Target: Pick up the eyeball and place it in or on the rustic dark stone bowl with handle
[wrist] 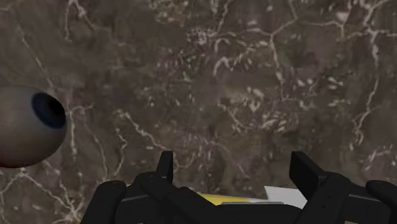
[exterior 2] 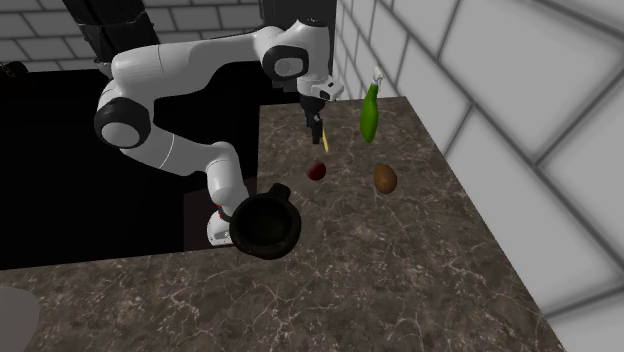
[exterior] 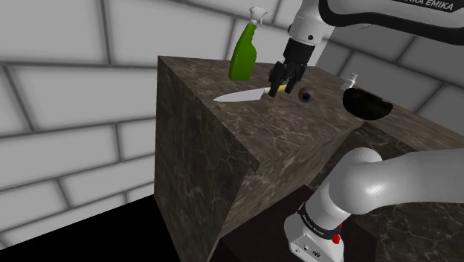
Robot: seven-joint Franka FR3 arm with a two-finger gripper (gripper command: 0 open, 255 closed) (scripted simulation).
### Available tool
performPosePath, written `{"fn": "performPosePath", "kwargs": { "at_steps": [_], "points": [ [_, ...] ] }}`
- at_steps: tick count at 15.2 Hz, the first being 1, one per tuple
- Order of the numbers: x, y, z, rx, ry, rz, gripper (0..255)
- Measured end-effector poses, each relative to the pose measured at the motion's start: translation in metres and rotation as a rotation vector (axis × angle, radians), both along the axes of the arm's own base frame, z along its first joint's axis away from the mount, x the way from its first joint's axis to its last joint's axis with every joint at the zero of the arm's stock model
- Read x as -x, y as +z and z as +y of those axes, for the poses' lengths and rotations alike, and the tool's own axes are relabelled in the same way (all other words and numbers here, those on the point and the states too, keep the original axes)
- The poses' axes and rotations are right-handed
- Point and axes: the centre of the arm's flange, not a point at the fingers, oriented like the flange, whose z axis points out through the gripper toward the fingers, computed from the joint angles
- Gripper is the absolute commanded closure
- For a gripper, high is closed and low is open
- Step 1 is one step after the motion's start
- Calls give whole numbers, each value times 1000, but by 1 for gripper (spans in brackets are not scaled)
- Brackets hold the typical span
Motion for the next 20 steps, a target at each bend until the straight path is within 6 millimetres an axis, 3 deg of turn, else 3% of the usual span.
{"fn": "performPosePath", "kwargs": {
  "at_steps": [3,14,20],
  "points": [
    [3,4,-17,-10,2,-2,0],
    [41,28,-159,-96,23,-15,0],
    [41,4,-169,-101,25,-15,0]
  ]
}}
